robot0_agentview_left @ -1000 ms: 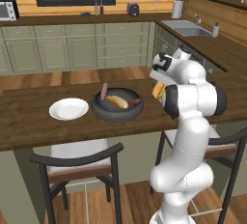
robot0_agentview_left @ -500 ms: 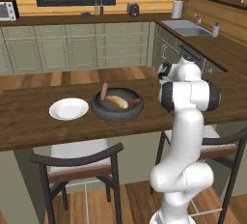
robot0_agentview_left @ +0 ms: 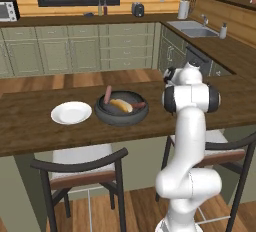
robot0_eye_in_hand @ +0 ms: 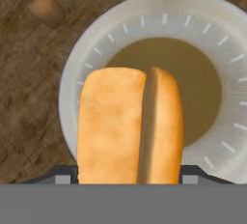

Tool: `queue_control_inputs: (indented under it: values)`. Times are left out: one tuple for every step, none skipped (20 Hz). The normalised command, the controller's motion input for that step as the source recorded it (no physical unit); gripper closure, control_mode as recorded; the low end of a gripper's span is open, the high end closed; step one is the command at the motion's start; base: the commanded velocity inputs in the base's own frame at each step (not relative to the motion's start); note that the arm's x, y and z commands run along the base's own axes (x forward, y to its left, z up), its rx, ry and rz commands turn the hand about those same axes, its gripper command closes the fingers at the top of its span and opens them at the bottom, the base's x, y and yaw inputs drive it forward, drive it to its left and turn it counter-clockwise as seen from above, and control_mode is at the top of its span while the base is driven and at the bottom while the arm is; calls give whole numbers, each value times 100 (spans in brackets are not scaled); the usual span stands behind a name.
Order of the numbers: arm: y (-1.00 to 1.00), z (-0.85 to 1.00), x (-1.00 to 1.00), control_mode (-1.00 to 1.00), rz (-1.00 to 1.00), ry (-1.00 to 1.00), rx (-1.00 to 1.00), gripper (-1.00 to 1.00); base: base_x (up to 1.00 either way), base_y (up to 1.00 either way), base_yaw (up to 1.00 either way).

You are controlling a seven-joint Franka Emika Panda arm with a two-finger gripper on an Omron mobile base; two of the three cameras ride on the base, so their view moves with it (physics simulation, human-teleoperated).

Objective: Place one bun and one sausage from the bowl on each plate.

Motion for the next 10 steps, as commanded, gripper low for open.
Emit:
queue_control_inputs:
  values:
    - [-1, -10, 3, -100, 0, 0, 0, -100, 0, 0, 0]
    - [0, 0, 0, -100, 0, 0, 0, -100, 0, 0, 0]
    - [0, 0, 0, -100, 0, 0, 2, -100, 0, 0, 0]
    - [0, 0, 0, -100, 0, 0, 1, -100, 0, 0, 0]
    - [0, 0, 4, -100, 0, 0, 0, -100, 0, 0, 0]
    - [0, 0, 4, -100, 0, 0, 0, -100, 0, 0, 0]
    - [0, 0, 1, -100, 0, 0, 0, -100, 0, 0, 0]
    - [0, 0, 0, -100, 0, 0, 0, -100, 0, 0, 0]
    - [0, 0, 0, -100, 0, 0, 0, -100, 0, 0, 0]
    - [0, 0, -9, -100, 0, 0, 0, -100, 0, 0, 0]
